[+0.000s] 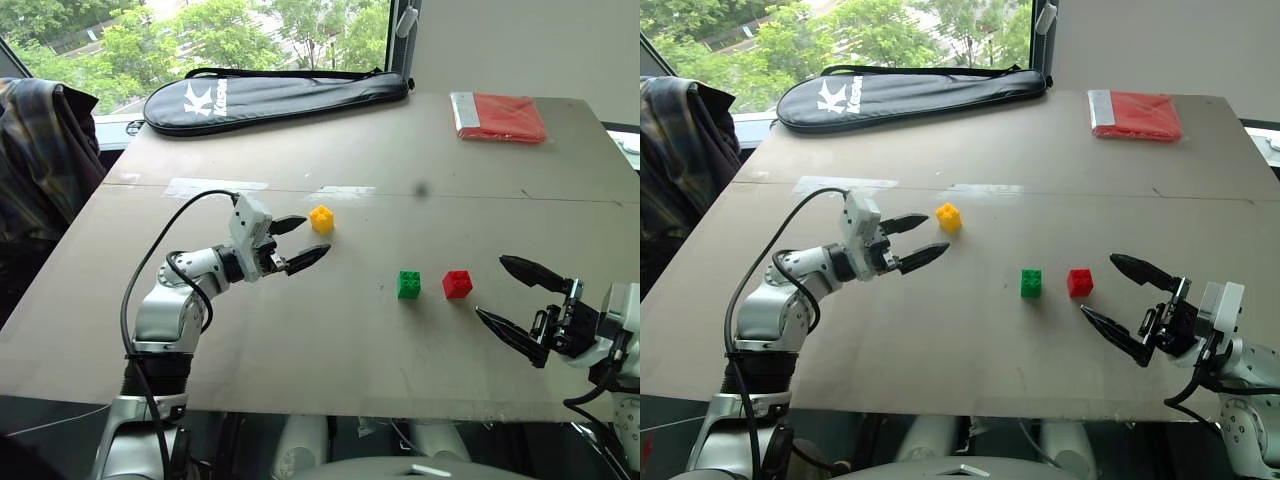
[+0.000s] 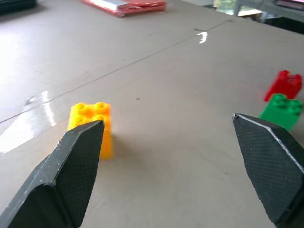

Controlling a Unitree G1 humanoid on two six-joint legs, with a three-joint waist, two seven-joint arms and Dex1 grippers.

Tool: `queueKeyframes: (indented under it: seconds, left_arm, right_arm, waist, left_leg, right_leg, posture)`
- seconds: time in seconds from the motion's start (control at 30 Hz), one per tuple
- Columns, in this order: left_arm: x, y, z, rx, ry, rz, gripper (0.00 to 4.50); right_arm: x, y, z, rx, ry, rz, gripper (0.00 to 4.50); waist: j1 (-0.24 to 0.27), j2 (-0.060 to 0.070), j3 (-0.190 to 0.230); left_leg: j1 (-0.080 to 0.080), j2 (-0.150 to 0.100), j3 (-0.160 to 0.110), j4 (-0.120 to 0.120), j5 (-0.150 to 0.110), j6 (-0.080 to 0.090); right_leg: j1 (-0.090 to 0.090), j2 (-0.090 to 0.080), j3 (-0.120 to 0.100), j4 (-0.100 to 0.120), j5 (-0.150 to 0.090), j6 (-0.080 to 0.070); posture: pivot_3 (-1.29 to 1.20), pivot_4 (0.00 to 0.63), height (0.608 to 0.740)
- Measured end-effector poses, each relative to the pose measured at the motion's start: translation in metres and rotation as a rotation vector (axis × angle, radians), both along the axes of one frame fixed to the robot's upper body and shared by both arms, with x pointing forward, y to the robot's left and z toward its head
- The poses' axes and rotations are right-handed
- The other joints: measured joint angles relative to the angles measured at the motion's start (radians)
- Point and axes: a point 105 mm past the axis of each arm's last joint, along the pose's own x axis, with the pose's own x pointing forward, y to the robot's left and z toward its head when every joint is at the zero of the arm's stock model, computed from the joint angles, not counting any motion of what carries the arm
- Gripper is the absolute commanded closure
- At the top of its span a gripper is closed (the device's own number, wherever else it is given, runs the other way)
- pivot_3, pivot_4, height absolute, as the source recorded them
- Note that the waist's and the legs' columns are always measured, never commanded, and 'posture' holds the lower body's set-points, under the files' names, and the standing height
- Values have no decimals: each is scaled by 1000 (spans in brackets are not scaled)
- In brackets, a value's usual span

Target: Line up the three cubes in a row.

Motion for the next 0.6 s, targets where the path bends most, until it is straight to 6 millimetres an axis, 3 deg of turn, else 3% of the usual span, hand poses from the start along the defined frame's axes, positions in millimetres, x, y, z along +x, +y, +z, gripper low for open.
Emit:
queueKeyframes:
  seconds: [0.23,0.6]
  left_arm:
    - [14,1,-15,10,-56,136,86]
    - [38,-1,-29,46,-55,135,86]
  right_arm:
    - [-1,-1,-2,-8,9,15,0]
    - [-4,-3,-8,-10,35,10,0]
  waist:
    - [-2,0,0]
    - [-2,0,0]
  left_leg:
    - [1,0,4,0,0,0]
    - [0,0,6,0,0,0]
  right_leg:
    - [0,0,0,1,1,1]
    - [0,0,0,0,1,2]
  posture:
    - [0,150,708]
    - [0,150,708]
